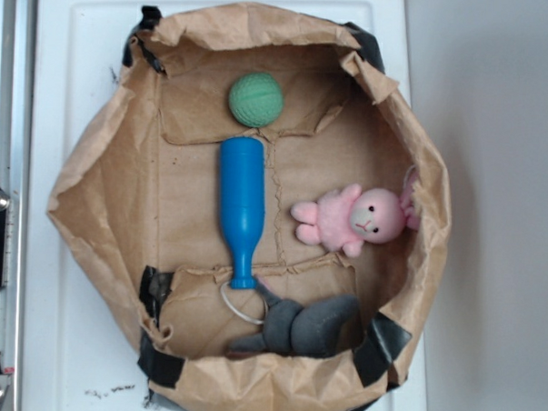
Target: Grab the green ball.
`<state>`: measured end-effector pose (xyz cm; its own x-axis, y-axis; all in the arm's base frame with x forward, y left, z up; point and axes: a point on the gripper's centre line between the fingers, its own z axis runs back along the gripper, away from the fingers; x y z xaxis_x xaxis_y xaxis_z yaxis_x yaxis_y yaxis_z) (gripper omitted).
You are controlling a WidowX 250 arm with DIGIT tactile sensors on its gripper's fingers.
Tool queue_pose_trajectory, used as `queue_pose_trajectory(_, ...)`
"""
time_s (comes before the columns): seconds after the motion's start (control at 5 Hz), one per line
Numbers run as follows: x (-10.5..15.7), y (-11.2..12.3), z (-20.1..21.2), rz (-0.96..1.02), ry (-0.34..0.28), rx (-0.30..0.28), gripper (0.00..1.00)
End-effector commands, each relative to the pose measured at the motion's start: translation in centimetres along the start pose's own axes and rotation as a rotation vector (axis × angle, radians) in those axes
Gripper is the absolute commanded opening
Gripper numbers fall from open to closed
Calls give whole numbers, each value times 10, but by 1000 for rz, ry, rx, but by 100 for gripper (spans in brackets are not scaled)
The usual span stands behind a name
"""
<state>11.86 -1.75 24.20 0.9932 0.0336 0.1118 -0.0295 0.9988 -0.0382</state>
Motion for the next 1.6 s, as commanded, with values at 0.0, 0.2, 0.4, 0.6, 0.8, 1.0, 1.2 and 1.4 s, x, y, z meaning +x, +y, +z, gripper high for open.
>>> queue_pose_trajectory(0.0, 0, 0, 0, 0, 0, 0, 100)
queue_pose_trajectory(0.2, 40, 2, -5, 54, -15, -11, 100)
queue_pose_trajectory(0.4, 80, 15, -14, 132, -42, -1, 100)
queue_pose_trajectory(0.6, 113, 38, -19, 370, -196, 63, 100)
queue_pose_trajectory(0.8, 141, 58, -28, 605, -260, 157, 100)
queue_pose_trajectory(1.0, 141, 58, -28, 605, -260, 157, 100)
queue_pose_trajectory(1.2, 141, 58, -28, 605, -260, 157, 100)
queue_pose_trajectory(1.4, 141, 58, -28, 605, -260, 157, 100)
